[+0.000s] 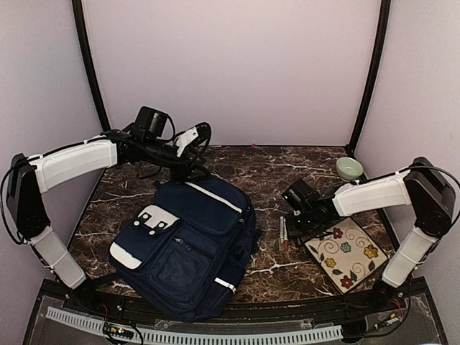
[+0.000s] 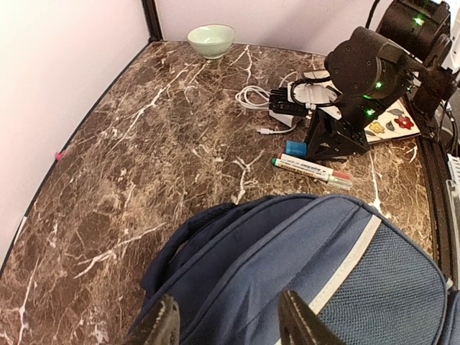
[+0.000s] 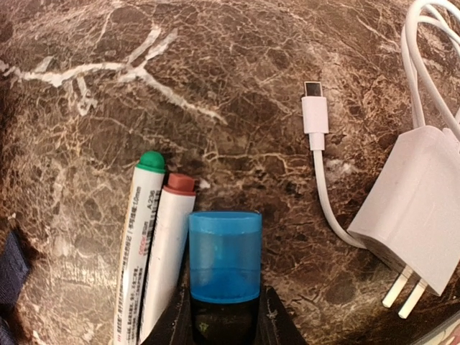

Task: Pack the student bag
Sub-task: Set the student bag in the upper front pocket, then pick up the pen from the center of the board.

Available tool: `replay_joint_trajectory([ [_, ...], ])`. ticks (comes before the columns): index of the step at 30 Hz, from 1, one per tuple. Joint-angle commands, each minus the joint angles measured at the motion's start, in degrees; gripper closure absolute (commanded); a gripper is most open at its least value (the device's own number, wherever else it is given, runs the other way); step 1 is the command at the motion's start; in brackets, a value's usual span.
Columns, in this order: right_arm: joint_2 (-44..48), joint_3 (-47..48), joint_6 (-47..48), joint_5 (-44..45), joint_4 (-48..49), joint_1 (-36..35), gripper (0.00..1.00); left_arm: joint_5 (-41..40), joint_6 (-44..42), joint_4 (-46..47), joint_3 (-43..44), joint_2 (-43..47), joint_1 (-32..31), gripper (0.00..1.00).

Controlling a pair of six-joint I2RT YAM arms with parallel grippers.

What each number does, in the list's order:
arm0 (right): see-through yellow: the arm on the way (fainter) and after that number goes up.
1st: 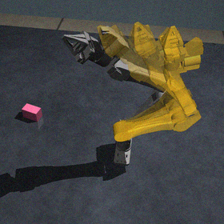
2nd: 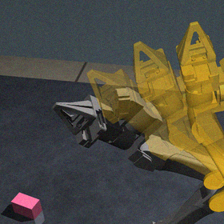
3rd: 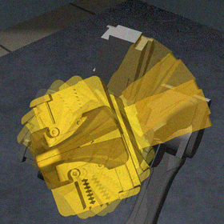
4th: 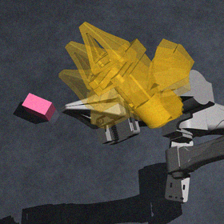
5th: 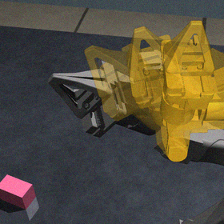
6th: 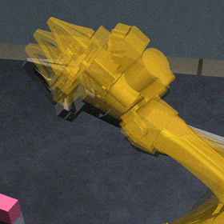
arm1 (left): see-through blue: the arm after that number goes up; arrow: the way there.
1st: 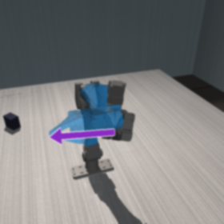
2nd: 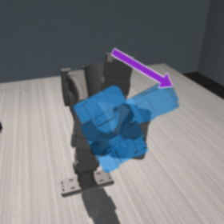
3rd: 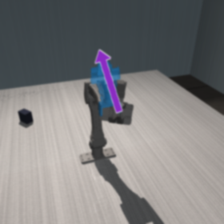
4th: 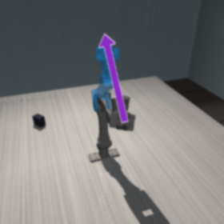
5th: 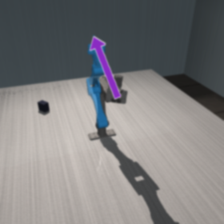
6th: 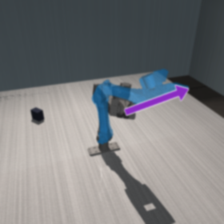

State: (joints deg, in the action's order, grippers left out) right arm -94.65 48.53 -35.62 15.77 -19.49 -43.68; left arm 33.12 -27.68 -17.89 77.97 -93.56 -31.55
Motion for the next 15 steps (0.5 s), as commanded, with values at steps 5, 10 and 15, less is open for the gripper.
replay_joint_trajectory([
  [5, 4.9, 3.7, 5.9, -1.8, -3.9, 0.4, 1.00, 1.0, 1.6, -12.2, 6.2, -3.8, 5.6, 0.25],
  [10, 9.1, 9.1, 10.0, -0.7, -6.1, 0.4, 1.00, 4.8, 2.6, -22.1, 14.6, -13.6, 8.4, 0.16],
  [15, 11.7, 13.7, 16.0, -9.2, 1.7, 0.4, 1.00, 13.3, 0.9, -22.9, 14.2, -14.0, 8.5, 0.24],
])
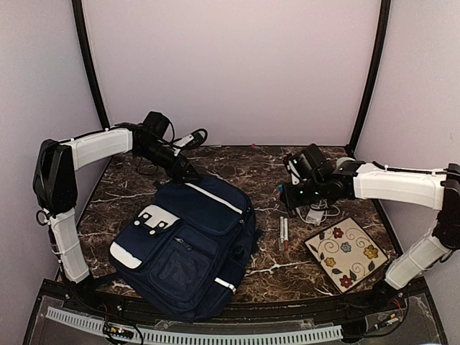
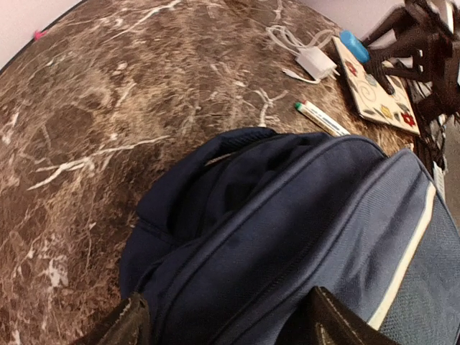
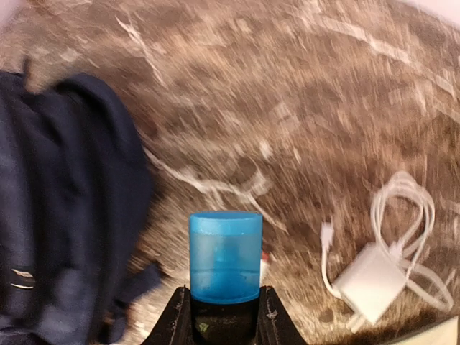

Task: Pack the student bag
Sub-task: Pick up the pen from the center of the board, then pick up the upper front pocket of the student bag.

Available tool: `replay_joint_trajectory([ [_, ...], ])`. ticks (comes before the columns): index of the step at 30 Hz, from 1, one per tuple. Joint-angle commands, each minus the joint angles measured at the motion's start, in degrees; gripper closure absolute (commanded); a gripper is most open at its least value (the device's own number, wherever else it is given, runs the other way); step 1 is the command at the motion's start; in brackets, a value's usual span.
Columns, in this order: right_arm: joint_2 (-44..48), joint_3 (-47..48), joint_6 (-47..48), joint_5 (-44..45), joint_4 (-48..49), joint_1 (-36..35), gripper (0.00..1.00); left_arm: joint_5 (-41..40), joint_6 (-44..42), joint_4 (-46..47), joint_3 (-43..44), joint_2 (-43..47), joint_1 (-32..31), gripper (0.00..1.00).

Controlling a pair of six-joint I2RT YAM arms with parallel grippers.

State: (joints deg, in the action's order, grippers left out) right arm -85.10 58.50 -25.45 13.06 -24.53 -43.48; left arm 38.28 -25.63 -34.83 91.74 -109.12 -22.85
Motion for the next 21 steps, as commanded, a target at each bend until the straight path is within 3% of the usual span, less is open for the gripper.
replay_joint_trajectory([
  [1, 1.9, 4.5, 6.5, -9.4, 9.1, 0.2, 1.00, 8.9, -1.6, -5.9, 0.1, 2.0, -0.3, 0.38],
  [7, -7.8, 14.7, 6.6, -24.3, 17.6, 0.3, 1.00, 12.1, -3.5, -3.6, -3.5, 7.4, -0.2, 0.99],
  [15, -17.1, 21.7, 6.6, -38.5, 20.5, -1.0, 1.00, 11.3, -0.2, 9.8, -11.0, 17.3, -0.3, 1.00],
  [19, -18.9, 24.0, 8.3, -37.6, 19.4, -1.8, 1.00, 11.8, 1.6, 15.5, -14.7, 20.4, -0.3, 1.00],
  [21, -19.9, 25.3, 8.7, -35.2, 17.5, -1.6, 1.00, 10.2, 2.4, 14.0, -13.9, 19.1, -0.4, 1.00],
])
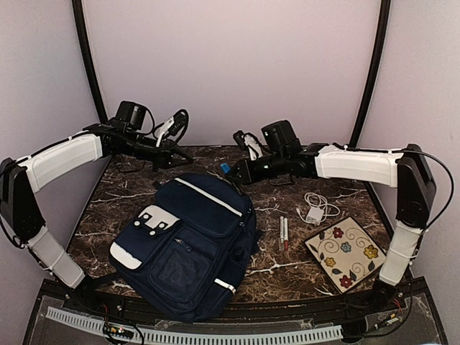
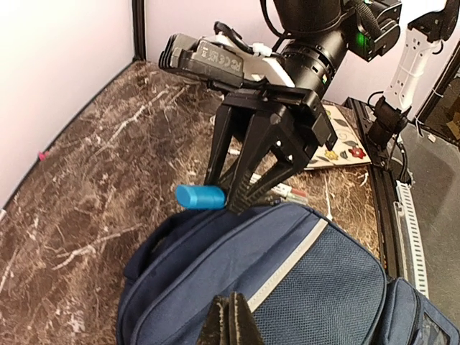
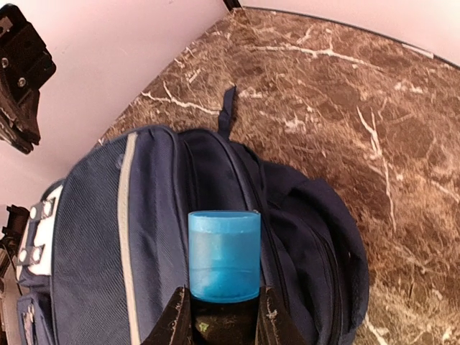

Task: Pack the student bag
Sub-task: Pick up the upper front pocket of the student bag.

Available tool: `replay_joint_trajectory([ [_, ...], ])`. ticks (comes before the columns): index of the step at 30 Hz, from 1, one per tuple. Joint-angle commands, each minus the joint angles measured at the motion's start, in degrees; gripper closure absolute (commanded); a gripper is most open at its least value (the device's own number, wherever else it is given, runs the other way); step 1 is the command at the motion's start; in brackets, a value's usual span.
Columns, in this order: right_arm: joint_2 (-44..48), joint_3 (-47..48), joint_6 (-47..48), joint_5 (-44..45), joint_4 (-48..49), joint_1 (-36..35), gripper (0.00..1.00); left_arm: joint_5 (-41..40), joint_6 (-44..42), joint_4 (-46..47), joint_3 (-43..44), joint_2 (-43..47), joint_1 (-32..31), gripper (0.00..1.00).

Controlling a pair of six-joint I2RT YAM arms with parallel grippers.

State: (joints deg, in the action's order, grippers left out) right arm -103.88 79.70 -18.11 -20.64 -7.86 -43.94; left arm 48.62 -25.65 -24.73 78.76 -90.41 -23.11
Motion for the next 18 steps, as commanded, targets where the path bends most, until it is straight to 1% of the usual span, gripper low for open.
replay_joint_trajectory([
  [1, -1.6, 4.5, 1.3, -0.2, 0.2, -1.0, 1.00, -1.2, 2.6, 1.5, 0.5, -1.1, 0.0, 0.99],
  [4, -2.3, 5.5, 0.1, 2.0, -2.1, 0.3, 1.00, -7.3, 4.8, -5.2, 5.4, -6.2, 0.0, 0.84],
  [7, -1.3, 5.5, -0.3, 5.1, -5.4, 1.7, 1.00, -10.6, 7.8, -7.0, 5.4, -7.9, 0.1, 0.68],
  [9, 0.7, 3.4, -0.9, 8.2, -7.6, 2.7, 1.00, -13.4, 10.4, -6.2, 4.2, -8.1, 0.0, 0.53],
  [10, 1.6, 2.4, -1.4, 10.9, -9.0, 3.1, 1.00, -15.7, 11.2, -6.4, 4.0, -8.4, 0.0, 0.41],
  [12, 3.3, 0.2, -1.7, 14.6, -12.3, 3.4, 1.00, -20.0, 12.4, -8.7, 4.3, -9.6, 0.1, 0.29],
  [14, 5.2, -2.9, -2.1, 16.6, -14.2, 3.4, 1.00, -20.6, 12.2, -12.0, 4.7, -11.0, 0.3, 0.20],
  [16, 7.6, -7.0, -3.3, 16.6, -13.2, 3.4, 1.00, -18.2, 10.9, -13.9, 3.9, -11.4, 0.3, 0.16],
  [18, 9.4, -10.8, -3.9, 15.0, -10.5, 3.4, 1.00, -13.7, 9.0, -15.0, 3.0, -11.5, 0.3, 0.14],
])
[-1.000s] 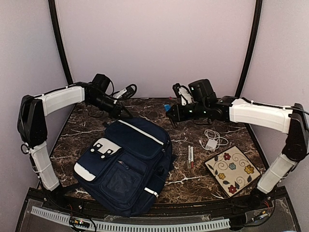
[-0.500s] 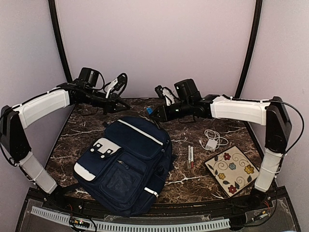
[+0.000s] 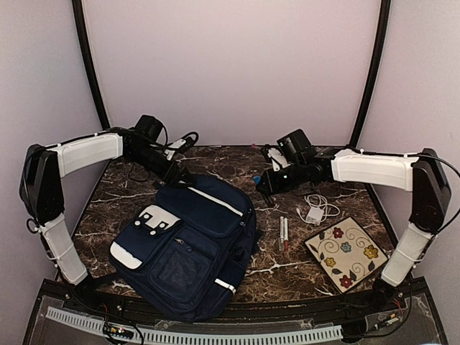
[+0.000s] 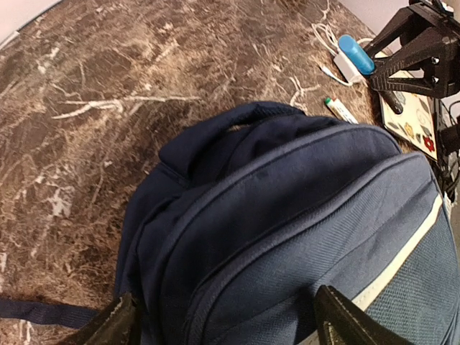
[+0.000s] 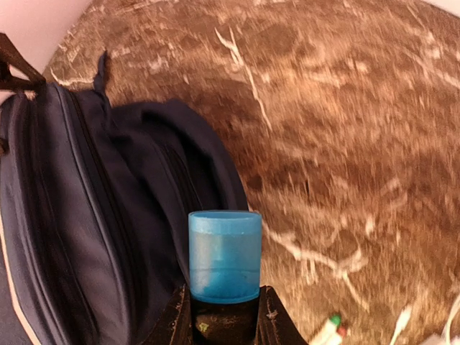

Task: Pack the student bag
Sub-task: Pick up the upper front pocket of the student bag.

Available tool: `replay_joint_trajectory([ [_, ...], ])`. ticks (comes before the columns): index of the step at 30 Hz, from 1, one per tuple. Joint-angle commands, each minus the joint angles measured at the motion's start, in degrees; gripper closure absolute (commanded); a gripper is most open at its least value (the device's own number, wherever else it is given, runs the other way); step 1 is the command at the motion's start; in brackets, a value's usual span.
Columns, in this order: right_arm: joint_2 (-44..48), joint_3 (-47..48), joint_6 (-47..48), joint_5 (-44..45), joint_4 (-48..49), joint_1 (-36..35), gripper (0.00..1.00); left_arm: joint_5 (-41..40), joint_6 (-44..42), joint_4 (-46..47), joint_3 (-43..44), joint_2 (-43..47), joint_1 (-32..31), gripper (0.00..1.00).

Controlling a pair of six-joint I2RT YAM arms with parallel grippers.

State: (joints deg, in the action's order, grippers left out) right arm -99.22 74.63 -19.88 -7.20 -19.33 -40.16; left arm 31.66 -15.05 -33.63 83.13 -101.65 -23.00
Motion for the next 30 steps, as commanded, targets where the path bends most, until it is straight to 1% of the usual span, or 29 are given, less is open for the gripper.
replay_joint_trajectory([
  [1, 5.1, -6.4, -2.1, 0.2, 2.3, -0.4, 1.00, 6.0, -2.2, -6.4, -1.5, -0.3, 0.2, 0.13],
  [3, 4.2, -6.4, -2.5, -3.9, 5.4, -0.5, 1.00, 13.5, -3.1, -6.4, -1.7, -0.2, 0.1, 0.13],
  [5, 1.8, -4.8, -2.9, -9.7, 7.7, -1.1, 1.00, 16.5, -3.7, -6.3, -1.8, -0.1, -0.1, 0.14],
  [6, 0.6, -3.7, -2.9, -11.3, 8.4, -1.8, 1.00, 17.0, -3.8, -6.2, -2.0, 0.0, -0.3, 0.16],
  [7, -0.9, -2.4, -2.7, -12.6, 8.8, -2.6, 1.00, 17.3, -4.1, -6.2, -2.1, 0.1, -0.5, 0.21],
  [8, -2.2, -0.9, -2.3, -13.7, 8.8, -3.5, 1.00, 17.5, -4.3, -6.2, -2.3, 0.2, -0.6, 0.31],
  [10, -4.3, 1.8, -1.2, -14.9, 8.4, -5.3, 1.00, 17.7, -4.2, -5.9, -2.8, 0.5, -0.8, 0.53],
  [12, -4.9, 3.2, -0.3, -15.8, 8.6, -6.6, 1.00, 18.0, -4.1, -5.0, -3.5, 1.2, -0.9, 0.74],
  [13, -4.8, 3.5, 0.0, -16.4, 9.1, -7.2, 1.00, 18.2, -3.9, -4.3, -3.8, 1.8, -0.9, 0.89],
  [14, -4.6, 3.7, 0.1, -16.7, 9.4, -7.7, 1.00, 18.3, -3.6, -3.0, -4.2, 2.4, -0.9, 1.00],
  [17, -3.0, 4.0, 0.8, -16.8, 9.8, -8.6, 1.00, 18.3, -1.9, 2.9, -6.0, 5.5, -1.1, 1.00],
  [21, -1.0, 4.5, 0.8, -16.8, 10.0, -9.5, 1.00, 16.9, 0.4, 16.5, -12.1, 12.9, -1.9, 1.00],
  [24, 0.6, 5.6, 1.0, -13.8, 8.3, -9.6, 1.00, 17.4, -1.7, 23.9, -16.2, 18.0, -3.0, 1.00],
  [27, 2.6, 7.6, 1.6, -8.4, 5.2, -9.1, 1.00, 19.7, -3.8, 28.4, -18.6, 21.8, -3.5, 1.00],
  [30, 5.6, 8.1, 1.1, -7.7, 6.8, -8.3, 1.00, 21.5, -6.5, 29.4, -19.4, 24.2, -3.9, 1.00],
])
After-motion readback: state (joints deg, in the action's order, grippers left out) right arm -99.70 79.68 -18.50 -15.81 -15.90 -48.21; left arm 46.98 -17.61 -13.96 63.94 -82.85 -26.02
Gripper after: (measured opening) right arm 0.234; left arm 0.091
